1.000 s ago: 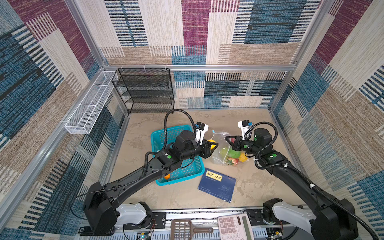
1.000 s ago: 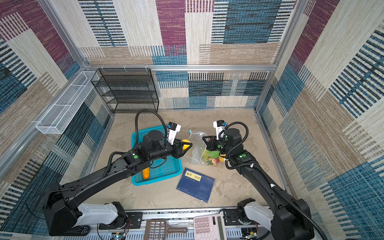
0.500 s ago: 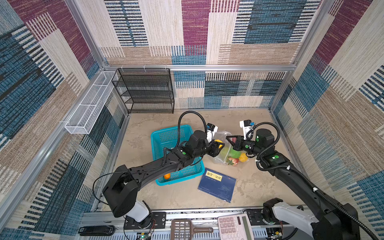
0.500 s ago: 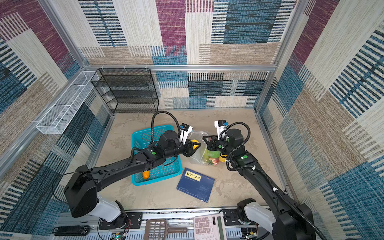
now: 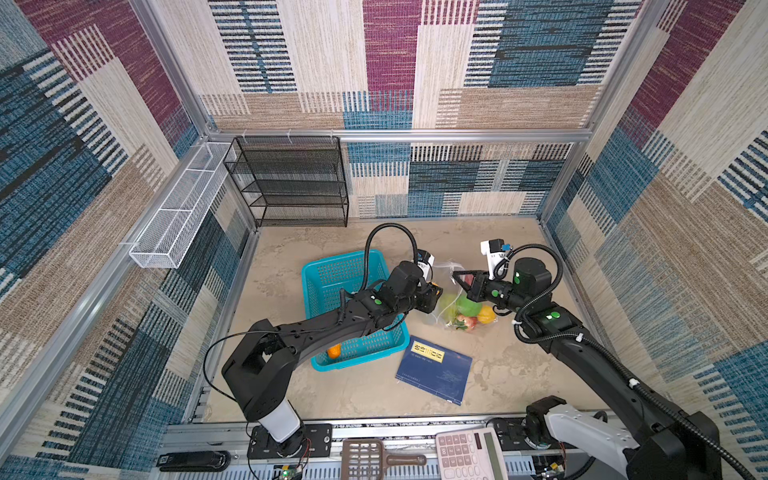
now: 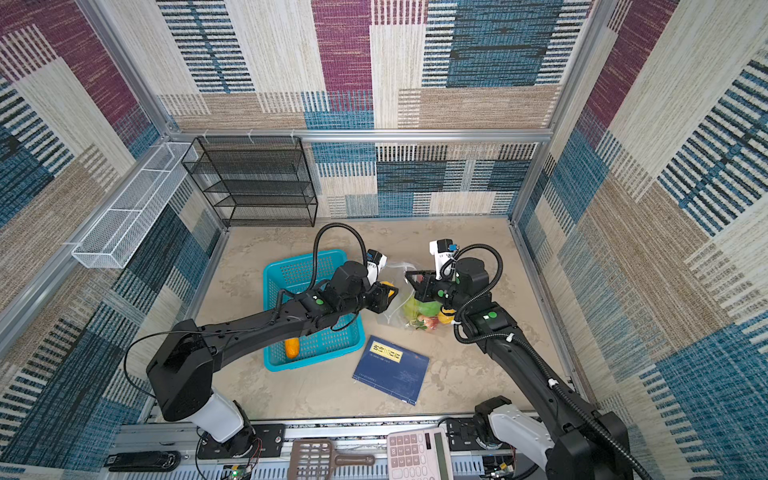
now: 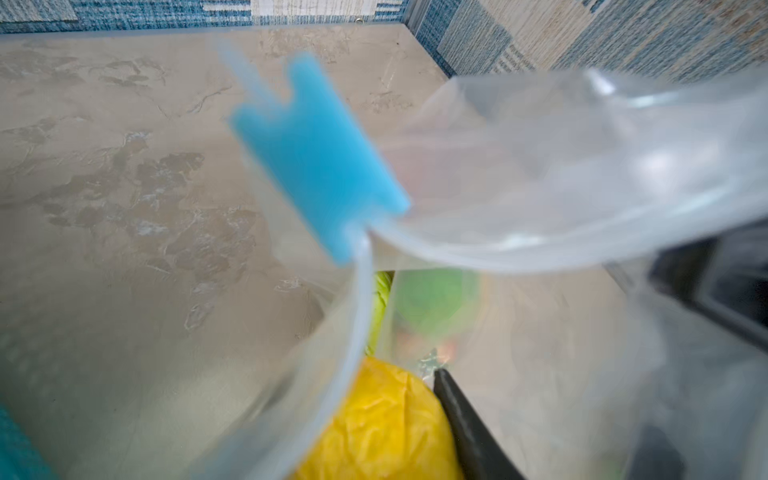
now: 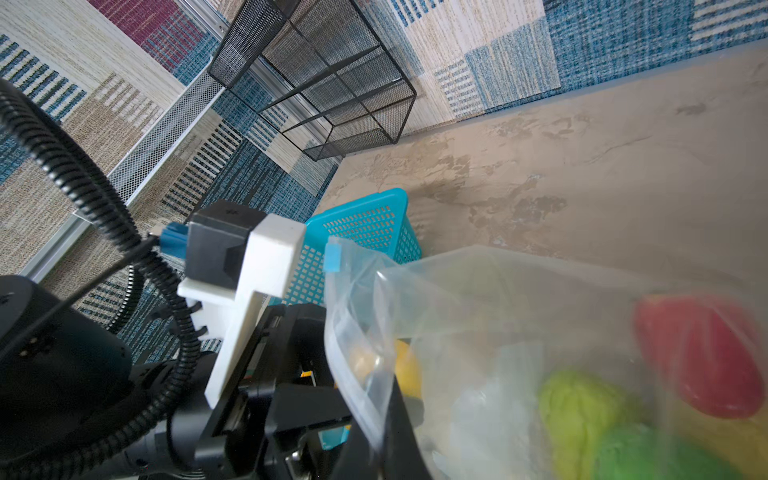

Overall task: Place the food in the zip-top bag and seal the zipper
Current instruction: 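Release the yellow fruit into the bag and pull the left gripper back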

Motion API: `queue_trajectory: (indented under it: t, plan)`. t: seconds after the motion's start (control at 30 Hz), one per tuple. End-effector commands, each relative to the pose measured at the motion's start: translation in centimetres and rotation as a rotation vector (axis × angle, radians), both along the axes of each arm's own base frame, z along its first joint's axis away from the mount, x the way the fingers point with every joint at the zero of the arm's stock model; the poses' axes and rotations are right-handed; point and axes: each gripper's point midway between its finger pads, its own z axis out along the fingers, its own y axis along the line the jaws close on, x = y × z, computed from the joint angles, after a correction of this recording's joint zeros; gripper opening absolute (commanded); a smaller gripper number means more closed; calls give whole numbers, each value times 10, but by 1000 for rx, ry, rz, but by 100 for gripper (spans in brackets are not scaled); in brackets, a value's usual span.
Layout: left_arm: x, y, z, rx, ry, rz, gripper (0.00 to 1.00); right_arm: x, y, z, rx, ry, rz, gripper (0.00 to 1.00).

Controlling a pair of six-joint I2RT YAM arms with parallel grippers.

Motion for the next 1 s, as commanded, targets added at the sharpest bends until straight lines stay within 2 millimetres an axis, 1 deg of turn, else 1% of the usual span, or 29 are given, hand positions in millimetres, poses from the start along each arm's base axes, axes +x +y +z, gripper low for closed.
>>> queue_trajectory:
  t: [0.0,0.2,0.4,0.57,0.67,0.83,0.97]
  plan:
    - [4,10,-14,62,44,61,49,-1,2,7,20,-19,9,0]
    - [5,8,-14,60,63,69,57,-2,1,7,19,-22,5,0]
    - [1,4,-6,46,91,49,64,-3,1,3,19,-11,6,0]
    - [-7,-2,10,0,109,10,67,-2,0,3,20,-13,3,0]
    - [-11,-1,19,-29,113,4,67,-2,1,2,18,-10,2,0]
    - [-21,5,40,-99,103,-1,68,0,1,-2,18,-4,1,0]
    - [-28,18,54,-129,80,9,71,1,1,-4,18,0,0,0]
